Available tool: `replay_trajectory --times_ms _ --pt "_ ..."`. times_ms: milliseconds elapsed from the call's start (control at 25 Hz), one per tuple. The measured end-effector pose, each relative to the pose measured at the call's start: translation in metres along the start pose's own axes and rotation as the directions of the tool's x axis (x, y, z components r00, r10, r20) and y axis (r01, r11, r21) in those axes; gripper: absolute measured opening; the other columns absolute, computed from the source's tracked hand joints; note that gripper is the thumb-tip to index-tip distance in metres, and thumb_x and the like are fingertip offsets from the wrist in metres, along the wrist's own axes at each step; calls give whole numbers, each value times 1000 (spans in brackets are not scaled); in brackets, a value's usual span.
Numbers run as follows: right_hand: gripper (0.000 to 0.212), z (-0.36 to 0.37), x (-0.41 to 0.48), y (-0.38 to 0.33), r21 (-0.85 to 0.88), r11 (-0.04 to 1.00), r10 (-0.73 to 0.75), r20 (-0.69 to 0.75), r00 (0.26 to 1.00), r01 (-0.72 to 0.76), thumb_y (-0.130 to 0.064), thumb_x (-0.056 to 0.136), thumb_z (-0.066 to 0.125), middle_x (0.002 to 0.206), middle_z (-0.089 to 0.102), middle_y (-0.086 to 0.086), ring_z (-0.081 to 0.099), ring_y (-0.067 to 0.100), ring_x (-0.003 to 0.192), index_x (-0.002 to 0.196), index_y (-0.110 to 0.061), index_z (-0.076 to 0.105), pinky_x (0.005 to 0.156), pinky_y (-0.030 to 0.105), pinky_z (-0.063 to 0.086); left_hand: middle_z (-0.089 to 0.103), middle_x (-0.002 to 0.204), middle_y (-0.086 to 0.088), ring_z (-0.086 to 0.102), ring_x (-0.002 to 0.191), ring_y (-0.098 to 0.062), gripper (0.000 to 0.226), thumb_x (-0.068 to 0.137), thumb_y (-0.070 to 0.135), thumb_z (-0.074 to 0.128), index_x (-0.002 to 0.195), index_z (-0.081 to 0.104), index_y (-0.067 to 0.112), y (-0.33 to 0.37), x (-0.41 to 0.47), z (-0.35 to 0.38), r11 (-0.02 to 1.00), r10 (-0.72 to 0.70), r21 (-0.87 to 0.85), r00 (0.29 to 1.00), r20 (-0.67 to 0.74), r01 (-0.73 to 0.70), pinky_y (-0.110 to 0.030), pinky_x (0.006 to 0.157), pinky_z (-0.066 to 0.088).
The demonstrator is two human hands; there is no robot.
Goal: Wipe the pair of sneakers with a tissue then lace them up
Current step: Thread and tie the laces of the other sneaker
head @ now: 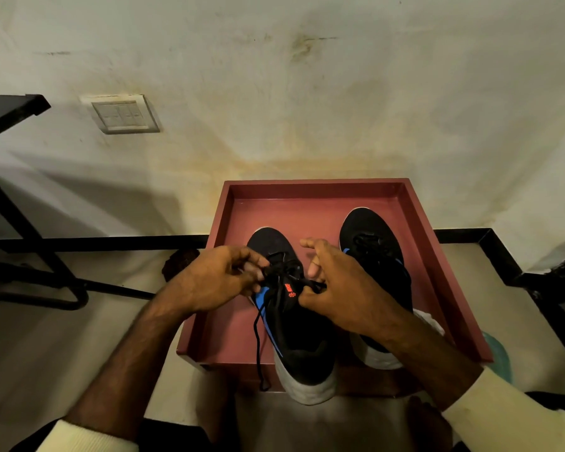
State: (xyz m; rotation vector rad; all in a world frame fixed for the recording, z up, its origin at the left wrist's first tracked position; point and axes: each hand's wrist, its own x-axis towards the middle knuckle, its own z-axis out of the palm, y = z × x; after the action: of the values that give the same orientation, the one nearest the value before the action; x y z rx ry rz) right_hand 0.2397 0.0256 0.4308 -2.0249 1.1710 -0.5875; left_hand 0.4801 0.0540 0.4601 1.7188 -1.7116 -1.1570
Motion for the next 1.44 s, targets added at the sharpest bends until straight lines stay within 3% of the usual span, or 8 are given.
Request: replay_trajectory --times_ms 120,360,520,640,840,1080,1240,1440 --pt "81 -1 0 -1 -11 1000 11 0 1000 -11 -24 84 73 104 53 -13 59 4 96 154 -30 34 96 33 56 78 87 2 75 80 -9 12 88 27 81 99 78 25 0 -2 5 990 10 142 1000 8 -11 -28 82 62" --pt "84 0 0 -4 -38 999 20 7 1000 -20 -24 84 73 103 52 -14 59 4 95 156 -31 32 93 28 55 74 80 -4 75 74 -18 15 92 21 75 80 68 14 6 -4 9 972 99 216 994 -36 -89 -40 78 64" --pt "83 1 0 -6 -53 998 17 23 1000 -16 -21 85 71 101 49 -15 56 2 91 156 -30 30 86 22 50 79 90 -12 80 84 -22 12 99 10 64 95 62 -1 13 -5 11 995 8 -103 995 -100 -18 -43 85 65" --pt "82 -1 -2 -8 -60 998 17 10 1000 -16 -20 85 70 101 48 -16 54 2 94 156 -28 32 92 24 50 80 93 -14 80 89 -28 11 102 8 57 95 58 0 17 -4 12 968 -54 -251 992 -114 24 -45 89 64" --pt "80 -1 -3 -10 -64 998 14 14 1000 -13 -20 84 69 100 48 -15 55 3 96 155 -27 34 95 27 52 78 99 -11 77 96 -22 12 97 13 68 109 69 10 9 -8 1 982 -46 -184 999 -18 42 -40 93 63" --pt "80 0 -1 -11 -59 998 30 29 999 -28 -20 83 70 101 50 -13 58 5 98 155 -27 34 98 31 54 78 80 -6 78 82 -17 14 94 25 75 88 76 12 12 -7 10 999 35 25 998 -45 -34 -32 85 64" --pt "81 -2 -2 -11 -66 997 40 37 998 -38 -19 84 69 101 49 -16 58 4 100 156 -28 33 99 29 53 80 92 -9 79 87 -15 13 100 15 65 93 71 5 16 -5 10 997 1 -74 993 -118 -10 -32 85 65" --pt "80 0 -2 -9 -72 997 42 33 999 -40 -23 84 71 102 50 -16 57 3 98 155 -28 34 94 26 53 80 91 -8 78 88 -17 12 98 21 69 103 71 10 13 -5 10 995 8 -94 998 -65 -14 -30 83 64"
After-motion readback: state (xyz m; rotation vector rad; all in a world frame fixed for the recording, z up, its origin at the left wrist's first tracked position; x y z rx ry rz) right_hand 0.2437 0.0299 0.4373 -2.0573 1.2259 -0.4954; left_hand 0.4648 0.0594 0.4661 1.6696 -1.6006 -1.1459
